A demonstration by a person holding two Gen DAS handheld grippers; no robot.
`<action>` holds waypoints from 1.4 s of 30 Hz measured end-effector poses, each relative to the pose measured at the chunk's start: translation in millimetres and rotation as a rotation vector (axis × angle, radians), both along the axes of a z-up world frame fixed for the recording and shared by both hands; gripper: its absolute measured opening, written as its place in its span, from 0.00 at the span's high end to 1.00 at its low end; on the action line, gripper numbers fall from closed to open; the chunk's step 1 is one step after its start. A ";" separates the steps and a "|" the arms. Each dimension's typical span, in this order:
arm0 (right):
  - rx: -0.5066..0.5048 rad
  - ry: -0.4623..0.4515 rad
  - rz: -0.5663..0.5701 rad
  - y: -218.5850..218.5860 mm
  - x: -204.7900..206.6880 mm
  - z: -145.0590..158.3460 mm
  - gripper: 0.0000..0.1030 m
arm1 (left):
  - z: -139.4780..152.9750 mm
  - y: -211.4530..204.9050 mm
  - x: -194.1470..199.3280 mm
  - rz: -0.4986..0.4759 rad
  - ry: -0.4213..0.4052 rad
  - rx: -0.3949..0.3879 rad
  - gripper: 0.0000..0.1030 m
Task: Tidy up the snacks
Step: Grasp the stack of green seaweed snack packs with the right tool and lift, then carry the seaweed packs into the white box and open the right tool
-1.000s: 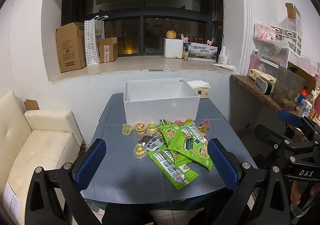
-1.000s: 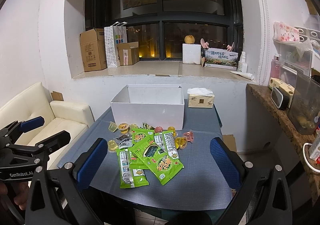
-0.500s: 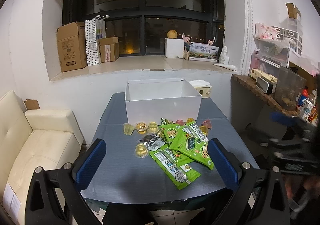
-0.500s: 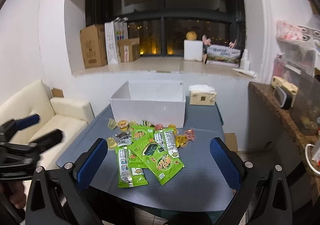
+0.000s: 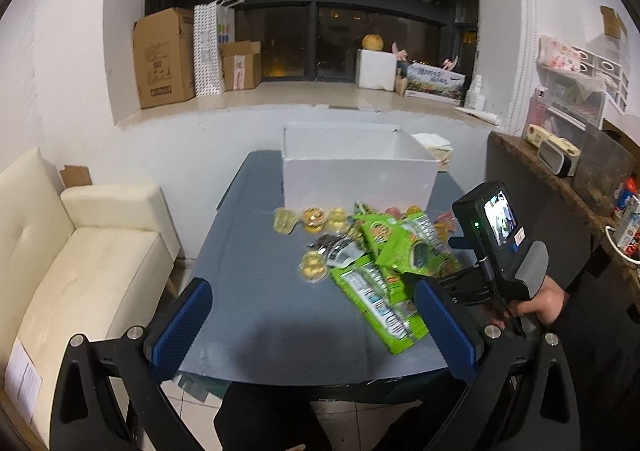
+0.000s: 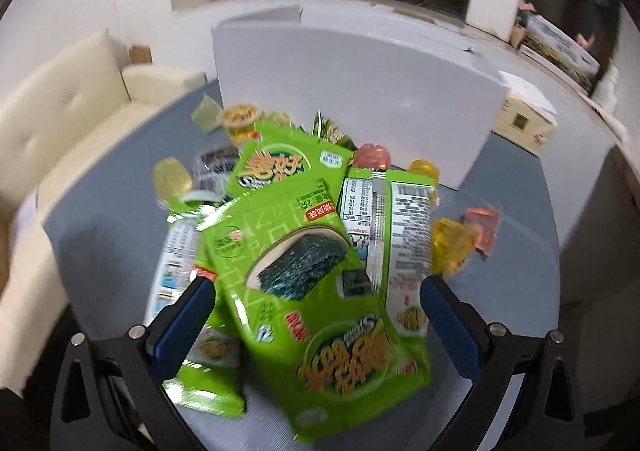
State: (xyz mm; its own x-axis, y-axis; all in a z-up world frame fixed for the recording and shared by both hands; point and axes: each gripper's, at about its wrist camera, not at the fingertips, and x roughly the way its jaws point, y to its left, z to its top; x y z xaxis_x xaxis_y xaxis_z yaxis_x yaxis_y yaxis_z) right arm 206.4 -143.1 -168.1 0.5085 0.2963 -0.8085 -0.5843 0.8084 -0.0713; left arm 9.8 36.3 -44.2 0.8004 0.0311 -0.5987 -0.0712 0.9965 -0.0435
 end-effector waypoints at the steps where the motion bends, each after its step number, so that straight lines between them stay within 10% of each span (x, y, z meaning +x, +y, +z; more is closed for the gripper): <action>1: -0.001 0.002 0.008 0.5 1.7 -2.4 0.00 | -2.1 2.3 0.2 0.005 0.004 -0.002 0.00; 11: 0.067 0.067 0.042 -15.2 8.9 -4.3 0.28 | -11.6 -0.8 8.4 0.006 0.036 -0.006 0.00; 25: 0.398 -0.191 -0.270 -115.7 -70.5 115.9 0.29 | -51.8 -62.8 101.9 -0.032 0.084 0.002 0.00; 38: 0.445 -0.210 -0.370 -160.7 -115.0 117.9 0.29 | -130.0 -112.0 217.8 0.046 0.241 0.086 0.00; 42: 0.448 -0.208 -0.373 -165.4 -114.0 115.7 0.29 | -135.2 -111.3 220.9 0.028 0.262 0.038 0.31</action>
State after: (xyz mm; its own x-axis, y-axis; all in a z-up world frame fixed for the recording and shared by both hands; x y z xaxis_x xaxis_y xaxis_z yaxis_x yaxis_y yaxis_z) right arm 92.4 -308.5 -52.4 0.7770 0.3563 -0.5190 -0.2673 0.9331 0.2404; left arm 230.7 -75.0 -179.4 0.6167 0.0772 -0.7834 -0.1023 0.9946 0.0175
